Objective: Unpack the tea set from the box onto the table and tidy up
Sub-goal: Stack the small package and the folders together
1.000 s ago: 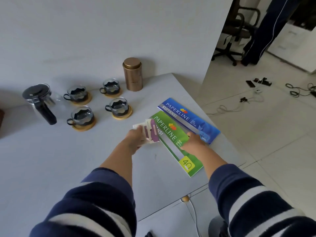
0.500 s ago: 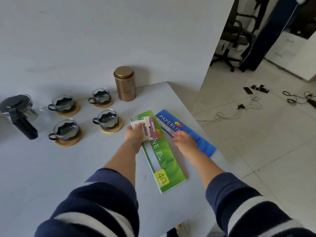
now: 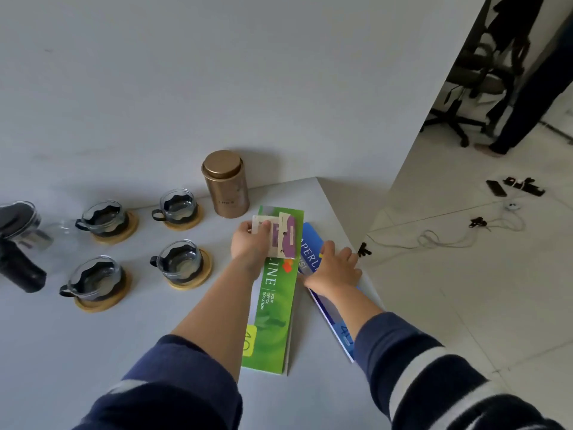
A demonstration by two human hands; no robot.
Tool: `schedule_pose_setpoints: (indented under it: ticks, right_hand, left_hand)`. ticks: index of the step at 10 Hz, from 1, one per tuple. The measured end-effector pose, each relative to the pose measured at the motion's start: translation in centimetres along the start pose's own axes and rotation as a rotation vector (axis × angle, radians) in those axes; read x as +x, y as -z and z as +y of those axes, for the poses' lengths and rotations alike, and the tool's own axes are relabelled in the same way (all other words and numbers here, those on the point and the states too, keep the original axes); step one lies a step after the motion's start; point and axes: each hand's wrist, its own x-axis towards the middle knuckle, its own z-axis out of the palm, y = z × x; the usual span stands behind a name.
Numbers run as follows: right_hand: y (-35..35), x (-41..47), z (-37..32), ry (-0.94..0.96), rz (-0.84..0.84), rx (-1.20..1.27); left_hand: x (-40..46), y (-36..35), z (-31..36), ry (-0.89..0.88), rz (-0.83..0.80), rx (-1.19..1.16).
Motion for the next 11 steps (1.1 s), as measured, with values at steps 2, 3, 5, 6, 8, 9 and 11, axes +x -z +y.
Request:
schedule_pose_setpoints:
  ticks: [2, 3, 5, 6, 8, 9, 11]
  right_hand:
    - [2.3, 7.9, -4.1, 0.03, 0.051, 0.122]
    - [2.9, 10.7, -5.5, 0.083, 0.078, 0.196]
    - [2.6, 12.2, -5.6, 0.179, 0.205, 0.589]
    - [2.9, 12.6, -5.3, 0.14, 0.096, 0.966]
    - [3.1, 14.7, -4.4, 0.189, 0.027, 0.846]
    - [2.1, 14.8, -4.5, 0.248, 0.104, 0.62]
    - [1.5, 14.5, -5.6, 0.231, 0.079, 0.652]
  left_hand:
    - [3.7, -1.2, 1.3, 0.124, -0.025, -0.237]
    - [5.5, -1.7, 1.0, 0.145, 0.02, -0.277]
    - [8.3, -4.5, 2.0, 0.165, 0.039, -0.242]
    - [9.9, -6.3, 3.1, 0.129, 0.017, -0.239]
    - [12.4, -8.3, 3.9, 0.032, -0.077, 0.058]
    - [12.3, -8.4, 3.0, -0.001, -0.117, 0.345]
    - [12.5, -8.6, 3.5, 0.054, -0.109, 0.095]
